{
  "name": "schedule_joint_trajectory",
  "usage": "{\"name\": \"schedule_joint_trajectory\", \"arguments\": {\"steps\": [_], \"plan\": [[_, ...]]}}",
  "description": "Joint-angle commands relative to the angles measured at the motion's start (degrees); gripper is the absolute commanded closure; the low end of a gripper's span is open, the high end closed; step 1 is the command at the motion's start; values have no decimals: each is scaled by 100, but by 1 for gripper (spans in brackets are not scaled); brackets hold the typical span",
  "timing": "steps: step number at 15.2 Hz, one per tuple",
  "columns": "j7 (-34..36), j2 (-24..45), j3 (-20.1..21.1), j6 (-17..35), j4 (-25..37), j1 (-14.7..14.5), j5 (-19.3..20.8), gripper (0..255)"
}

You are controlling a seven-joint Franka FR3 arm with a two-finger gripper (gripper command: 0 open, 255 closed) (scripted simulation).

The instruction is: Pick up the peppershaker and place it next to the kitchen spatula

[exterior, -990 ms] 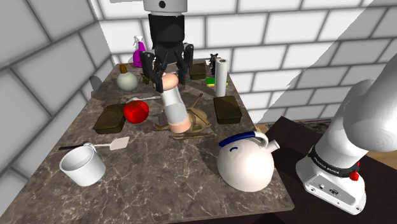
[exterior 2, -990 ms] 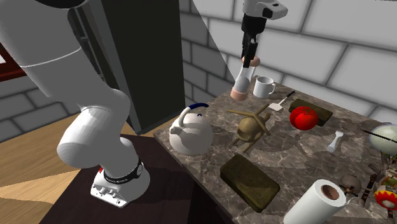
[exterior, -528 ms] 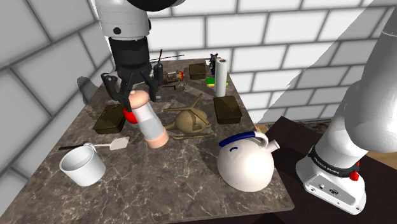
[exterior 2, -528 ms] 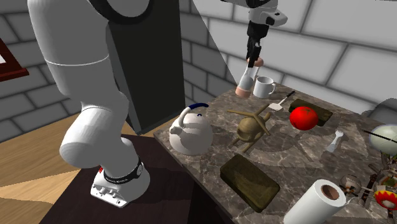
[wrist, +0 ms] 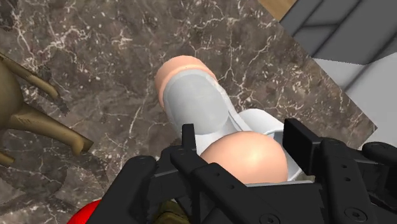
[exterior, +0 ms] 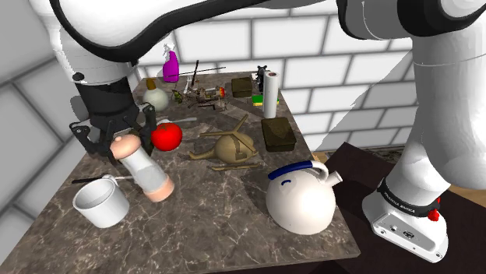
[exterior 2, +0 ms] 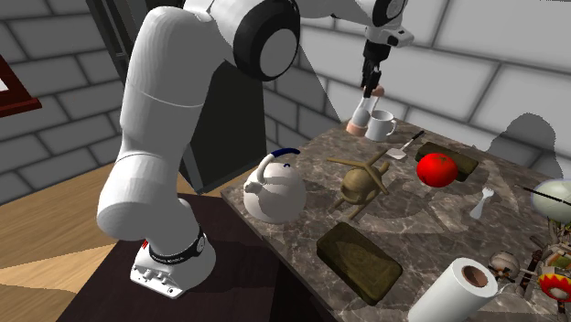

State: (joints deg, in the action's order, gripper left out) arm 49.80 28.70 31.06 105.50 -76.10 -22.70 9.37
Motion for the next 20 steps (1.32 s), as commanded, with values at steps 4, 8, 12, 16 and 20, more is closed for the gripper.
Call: {"name": "schedule_joint_trajectory", "arguments": {"steps": [4,8,12,16,20], "plan": [[102,360,-67,174,165,-173,160,255],[109,393,-84,463,-100,-142,182,255],[120,448,-106,739,-330,-124,213,255],[125,478,-118,853,-418,-119,230,255],[126,478,-118,853,-418,-120,230,255]]}}
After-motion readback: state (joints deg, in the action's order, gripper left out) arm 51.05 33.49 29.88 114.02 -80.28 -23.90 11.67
